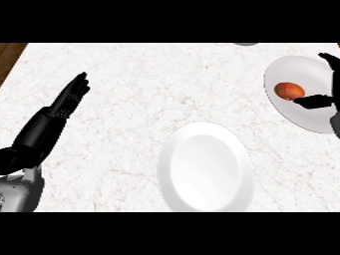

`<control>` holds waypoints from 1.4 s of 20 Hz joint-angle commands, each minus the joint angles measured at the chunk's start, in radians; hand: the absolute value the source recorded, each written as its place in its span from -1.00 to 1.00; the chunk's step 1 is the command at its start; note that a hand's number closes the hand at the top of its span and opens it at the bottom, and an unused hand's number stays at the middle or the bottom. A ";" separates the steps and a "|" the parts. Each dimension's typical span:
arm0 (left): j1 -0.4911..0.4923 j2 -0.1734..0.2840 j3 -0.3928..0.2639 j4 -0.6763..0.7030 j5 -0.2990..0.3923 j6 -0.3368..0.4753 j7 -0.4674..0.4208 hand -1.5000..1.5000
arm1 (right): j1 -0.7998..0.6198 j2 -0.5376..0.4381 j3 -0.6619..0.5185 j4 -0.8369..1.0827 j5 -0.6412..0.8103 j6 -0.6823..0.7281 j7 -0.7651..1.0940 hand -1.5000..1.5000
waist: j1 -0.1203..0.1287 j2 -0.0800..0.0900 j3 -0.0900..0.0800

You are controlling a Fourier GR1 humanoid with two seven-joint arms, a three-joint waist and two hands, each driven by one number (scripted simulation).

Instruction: Pick the squash from the plate and place it in the plate

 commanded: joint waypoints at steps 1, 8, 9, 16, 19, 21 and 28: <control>-0.003 -0.014 0.000 -0.014 -0.003 0.005 0.027 0.00 | -0.022 0.004 -0.048 -0.005 -0.060 0.010 -0.143 -1.00 | -0.013 -0.006 -0.001; 0.009 -0.003 0.016 0.006 -0.021 0.010 0.011 0.00 | -0.016 0.023 -0.243 -0.047 -0.341 0.297 -0.278 -1.00 | -0.032 -0.012 -0.001; 0.006 0.006 0.036 -0.020 0.000 0.008 0.032 0.00 | -0.007 -0.002 -0.270 -0.055 -0.381 0.368 -0.277 -1.00 | -0.038 -0.017 -0.001; 0.009 -0.008 0.029 0.009 -0.003 -0.008 0.028 0.00 | 0.102 -0.129 -0.390 -0.045 -0.546 0.656 -0.357 -1.00 | -0.044 -0.013 -0.002; 0.010 -0.009 0.038 -0.041 -0.014 0.004 0.052 0.00 | 0.155 -0.173 -0.394 -0.077 -0.577 0.736 -0.344 -1.00 | -0.041 -0.016 -0.003; 0.057 -0.040 -0.004 -0.011 -0.061 0.012 -0.024 0.00 | 0.206 -0.228 -0.401 -0.043 -0.579 0.797 -0.423 -1.00 | -0.034 -0.011 -0.002; -0.007 0.009 0.088 -0.014 0.017 -0.063 0.068 0.00 | 0.245 -0.302 -0.395 -0.057 -0.620 0.876 -0.397 -1.00 | -0.031 -0.012 -0.002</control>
